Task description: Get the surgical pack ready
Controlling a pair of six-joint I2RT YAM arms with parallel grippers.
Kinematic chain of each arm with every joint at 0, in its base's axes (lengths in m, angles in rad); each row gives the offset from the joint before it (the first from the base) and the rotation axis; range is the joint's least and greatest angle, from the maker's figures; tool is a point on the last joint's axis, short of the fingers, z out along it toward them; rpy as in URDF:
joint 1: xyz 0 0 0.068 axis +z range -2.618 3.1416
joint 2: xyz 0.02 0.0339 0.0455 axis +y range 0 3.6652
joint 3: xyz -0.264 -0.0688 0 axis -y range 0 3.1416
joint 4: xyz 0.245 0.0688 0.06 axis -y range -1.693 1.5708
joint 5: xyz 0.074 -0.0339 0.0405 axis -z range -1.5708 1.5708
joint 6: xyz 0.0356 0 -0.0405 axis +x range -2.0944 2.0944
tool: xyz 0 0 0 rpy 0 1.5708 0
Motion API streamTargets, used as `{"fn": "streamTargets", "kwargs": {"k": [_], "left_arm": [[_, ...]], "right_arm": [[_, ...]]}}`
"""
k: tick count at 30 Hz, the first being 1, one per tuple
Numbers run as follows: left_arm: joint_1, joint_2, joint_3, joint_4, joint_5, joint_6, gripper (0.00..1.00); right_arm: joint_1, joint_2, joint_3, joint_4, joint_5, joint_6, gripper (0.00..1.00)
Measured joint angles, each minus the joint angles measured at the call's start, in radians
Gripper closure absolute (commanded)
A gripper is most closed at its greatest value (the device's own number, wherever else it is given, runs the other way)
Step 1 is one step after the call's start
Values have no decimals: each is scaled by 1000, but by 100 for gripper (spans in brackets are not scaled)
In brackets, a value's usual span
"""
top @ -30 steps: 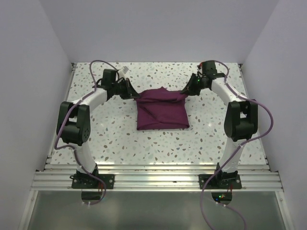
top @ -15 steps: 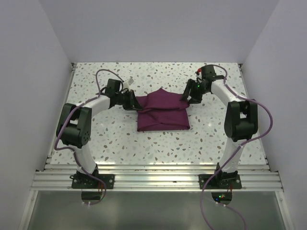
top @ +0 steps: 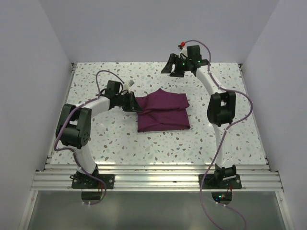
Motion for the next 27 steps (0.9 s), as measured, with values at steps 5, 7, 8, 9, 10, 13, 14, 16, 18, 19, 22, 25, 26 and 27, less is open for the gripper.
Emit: {"fn": "streamTargets", "kwargs": {"k": [5,7,8,9,10,13,14,16,18,19,22,25,26,27], "left_arm": [[1,-5,-4,1,15,8,65],[1,-16,-10,-2,18,21,53],[1,-25,-16,-5,18,27,50],[1,-34,-22,-8,17,32,46],[1,-50,-29,-12,14,37,43],[3,-104,-41,-37,5,62,41],[5,-121,-41,-42,3,70,41],[14,-151,-40,-47,0,79,38],[29,-169,-27,-54,-10,81,37],[36,-169,-10,-59,-16,83,37],[48,-138,77,-66,-31,83,37],[48,-63,199,-53,-38,82,31],[48,-32,237,-45,-39,80,30],[48,-1,275,-39,-39,76,29]], "right_arm": [[42,140,89,-22,-39,15,27],[51,153,71,-41,-37,20,28],[53,152,56,-46,-36,23,28],[54,151,45,-50,-32,27,28],[55,151,35,-51,-23,32,29],[53,145,10,-73,19,42,29],[52,143,8,-80,31,46,30],[51,127,1,-102,69,53,32],[51,89,-20,-126,102,59,35],[51,60,-40,-130,110,62,38],[51,-61,-136,-129,119,67,43],[51,-180,-237,-133,119,64,43],[51,-218,-275,-124,119,58,43],[50,-248,-305,-127,119,52,42]]}}
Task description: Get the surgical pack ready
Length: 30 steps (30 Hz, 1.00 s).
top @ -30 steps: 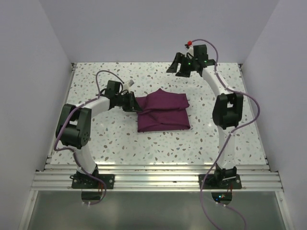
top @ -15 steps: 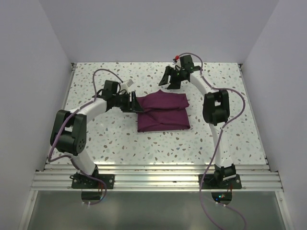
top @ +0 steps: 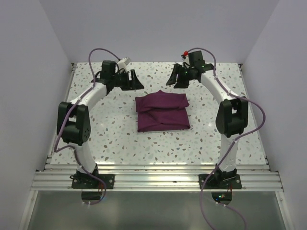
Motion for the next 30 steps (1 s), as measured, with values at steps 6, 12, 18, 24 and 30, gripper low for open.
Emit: {"fn": "streamTargets", "kwargs": {"k": [6,12,18,24,30], "left_arm": [[0,257,270,-19,18,-10,27],[-8,409,384,-109,32,-11,27],[-37,439,396,-159,66,-12,28],[-73,439,396,-158,116,-19,31],[-88,439,395,-157,155,-20,48]], "right_arm": [[-5,-26,-43,-14,1,-32,41],[-13,-36,-129,-13,1,-41,42],[-16,-46,-173,-14,2,-41,42],[-16,-50,-174,-8,1,-40,43],[-18,-50,-175,0,0,-37,43]]}}
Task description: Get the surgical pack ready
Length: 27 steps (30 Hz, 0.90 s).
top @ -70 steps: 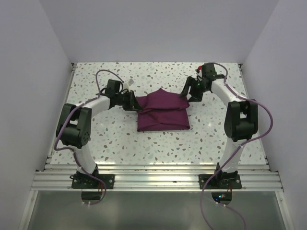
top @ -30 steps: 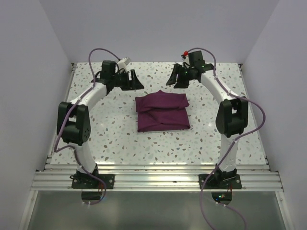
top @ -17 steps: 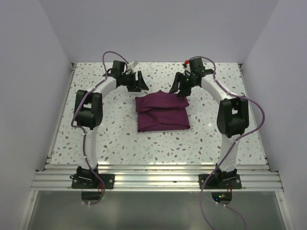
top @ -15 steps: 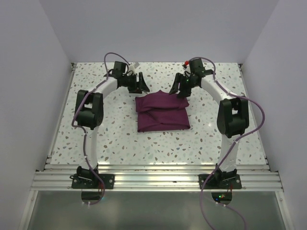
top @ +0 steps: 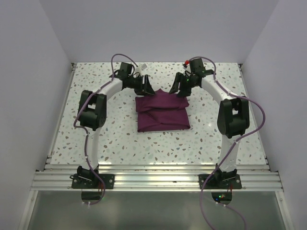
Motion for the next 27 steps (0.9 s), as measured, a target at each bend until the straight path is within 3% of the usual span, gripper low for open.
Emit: {"fn": "streamTargets", "kwargs": {"k": [5,10,15,20,27], "left_arm": [[0,0,0,6,22,-12,80],[0,0,0,9,36,-31,98],[-5,-35,-48,6,35,-13,100],[-39,-166,-177,8,23,30,100],[-122,-372,-375,23,10,65,100]], "right_arm": [[-1,0,0,3,0,5,43],[-2,0,2,2,0,8,43],[-5,0,5,3,-1,23,43],[-16,0,5,3,0,43,42],[-23,0,32,-5,-33,34,22]]}}
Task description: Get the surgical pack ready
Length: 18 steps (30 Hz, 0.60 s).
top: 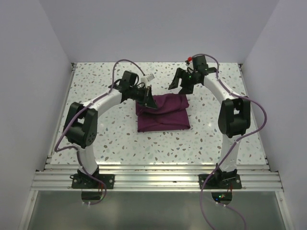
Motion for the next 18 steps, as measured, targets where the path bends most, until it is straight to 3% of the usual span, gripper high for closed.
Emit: {"fn": "streamTargets", "kwargs": {"k": [6,10,18], "left_arm": [[-35,-51,-137,26,-16,10,93],[-43,-70,-223,39,-32,21,80],[-48,-136,-323,42,-43,45,55]], "right_arm": [[0,35,106,14,-79,-8,21],[0,58,110,14,-102,-6,23],[11,142,124,-12,-111,30,40]]}}
